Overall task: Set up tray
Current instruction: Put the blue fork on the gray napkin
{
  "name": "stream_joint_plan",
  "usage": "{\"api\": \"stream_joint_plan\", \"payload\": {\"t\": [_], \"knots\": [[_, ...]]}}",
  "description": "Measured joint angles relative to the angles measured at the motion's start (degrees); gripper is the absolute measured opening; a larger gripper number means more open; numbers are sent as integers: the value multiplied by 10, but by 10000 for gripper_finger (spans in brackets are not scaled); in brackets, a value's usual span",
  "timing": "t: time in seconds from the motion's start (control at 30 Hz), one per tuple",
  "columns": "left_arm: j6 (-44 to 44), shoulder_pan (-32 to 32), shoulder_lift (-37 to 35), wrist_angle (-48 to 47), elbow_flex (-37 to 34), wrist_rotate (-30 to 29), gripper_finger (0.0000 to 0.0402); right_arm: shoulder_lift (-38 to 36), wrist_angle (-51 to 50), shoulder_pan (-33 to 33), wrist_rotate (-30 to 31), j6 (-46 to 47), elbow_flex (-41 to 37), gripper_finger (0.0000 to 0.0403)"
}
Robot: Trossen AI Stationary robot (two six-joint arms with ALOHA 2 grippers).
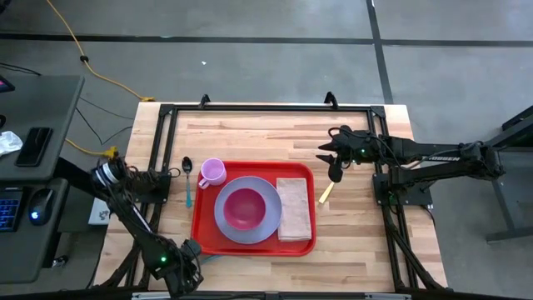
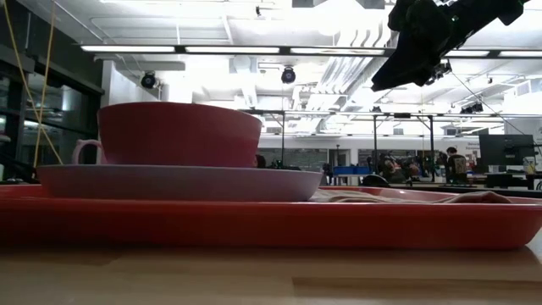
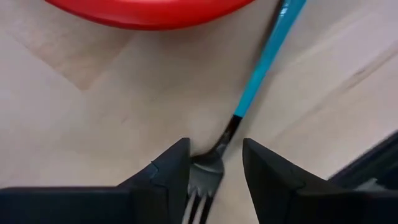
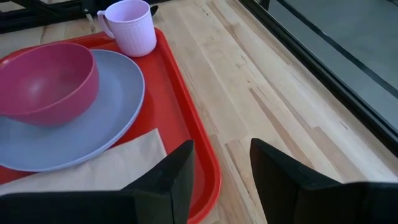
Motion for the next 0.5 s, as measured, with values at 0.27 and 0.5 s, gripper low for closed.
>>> {"api": "stream_joint_plan", "payload": {"t": [0.27,0.5], "knots": [[13,0,14,-2,2,6,154,0,0,0,-4,1,0,136],[17,0,15,2,0,12,84,0,0,0,-4,1,0,136]]}}
